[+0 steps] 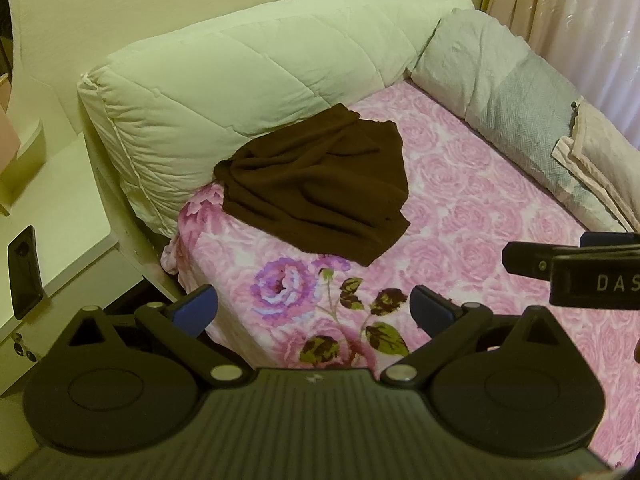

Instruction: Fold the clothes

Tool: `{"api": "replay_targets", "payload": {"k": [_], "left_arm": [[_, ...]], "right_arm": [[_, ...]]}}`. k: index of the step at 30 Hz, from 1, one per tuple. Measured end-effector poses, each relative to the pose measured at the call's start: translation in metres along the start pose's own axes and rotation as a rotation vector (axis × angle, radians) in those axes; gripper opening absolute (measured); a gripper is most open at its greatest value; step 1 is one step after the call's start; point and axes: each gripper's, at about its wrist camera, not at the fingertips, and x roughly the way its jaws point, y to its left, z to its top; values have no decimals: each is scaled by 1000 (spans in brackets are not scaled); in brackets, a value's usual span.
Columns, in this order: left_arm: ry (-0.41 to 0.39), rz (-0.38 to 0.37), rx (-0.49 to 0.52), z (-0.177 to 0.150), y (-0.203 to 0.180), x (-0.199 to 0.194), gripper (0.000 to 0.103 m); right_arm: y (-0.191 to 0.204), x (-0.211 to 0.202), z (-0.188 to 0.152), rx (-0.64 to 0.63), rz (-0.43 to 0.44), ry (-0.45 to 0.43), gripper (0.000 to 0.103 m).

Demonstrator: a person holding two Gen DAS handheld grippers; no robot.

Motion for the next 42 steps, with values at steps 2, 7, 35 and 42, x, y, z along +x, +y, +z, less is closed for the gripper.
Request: {"api": "replay_targets", "payload": {"k": [2,7,35,42], "left_arm": [[0,-2,5,0,-4,0,101],[2,-2,24,-2,-11,0,101],[-22,-84,700,74,18,284,88],[-33,-154,872,78,30,354,69]], "right_arm": [[-4,0,-1,-2,4,0,103],[-15,-1,-1,-17,16,-4,103],[-37,240,50,-434,15,121,102],[-33,359,58,-574,18,186,86]]}}
